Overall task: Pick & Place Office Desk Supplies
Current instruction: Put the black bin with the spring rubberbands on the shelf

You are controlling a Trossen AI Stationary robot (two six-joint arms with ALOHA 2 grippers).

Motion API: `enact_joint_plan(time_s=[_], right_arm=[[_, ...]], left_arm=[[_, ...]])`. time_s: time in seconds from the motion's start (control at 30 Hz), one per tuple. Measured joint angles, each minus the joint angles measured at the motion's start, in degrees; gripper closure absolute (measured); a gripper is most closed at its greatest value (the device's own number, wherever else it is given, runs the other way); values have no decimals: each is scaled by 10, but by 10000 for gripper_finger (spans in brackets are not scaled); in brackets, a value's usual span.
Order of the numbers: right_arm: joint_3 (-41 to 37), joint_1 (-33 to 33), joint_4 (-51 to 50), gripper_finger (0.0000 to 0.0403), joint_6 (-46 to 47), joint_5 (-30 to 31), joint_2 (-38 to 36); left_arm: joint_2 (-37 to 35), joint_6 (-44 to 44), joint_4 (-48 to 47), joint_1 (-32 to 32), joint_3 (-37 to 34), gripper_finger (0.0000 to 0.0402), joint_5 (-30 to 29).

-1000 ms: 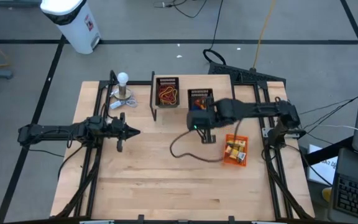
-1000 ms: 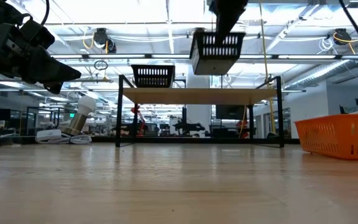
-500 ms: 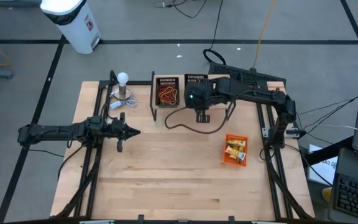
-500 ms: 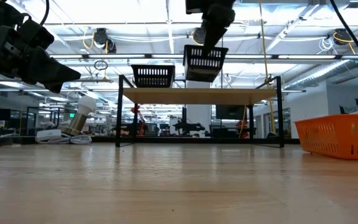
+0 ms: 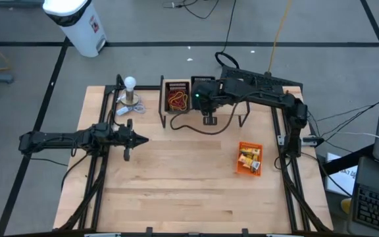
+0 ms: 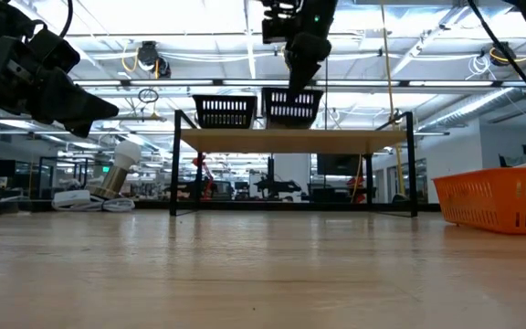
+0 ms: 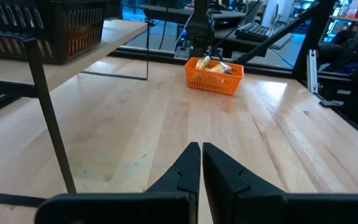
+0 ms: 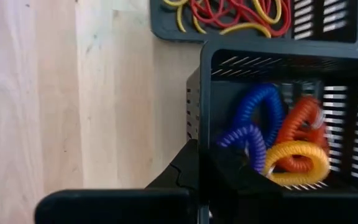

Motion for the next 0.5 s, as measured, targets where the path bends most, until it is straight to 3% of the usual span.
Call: enact_joint_plan(time_s=[0.37,0.5], right_arm=[[0,1,2,399,18,-2,21],[0,1,2,398,36,-35,20]], left_arm=[[0,-1,0,0,0,380,0],[0,-1,0,0,0,380,0]])
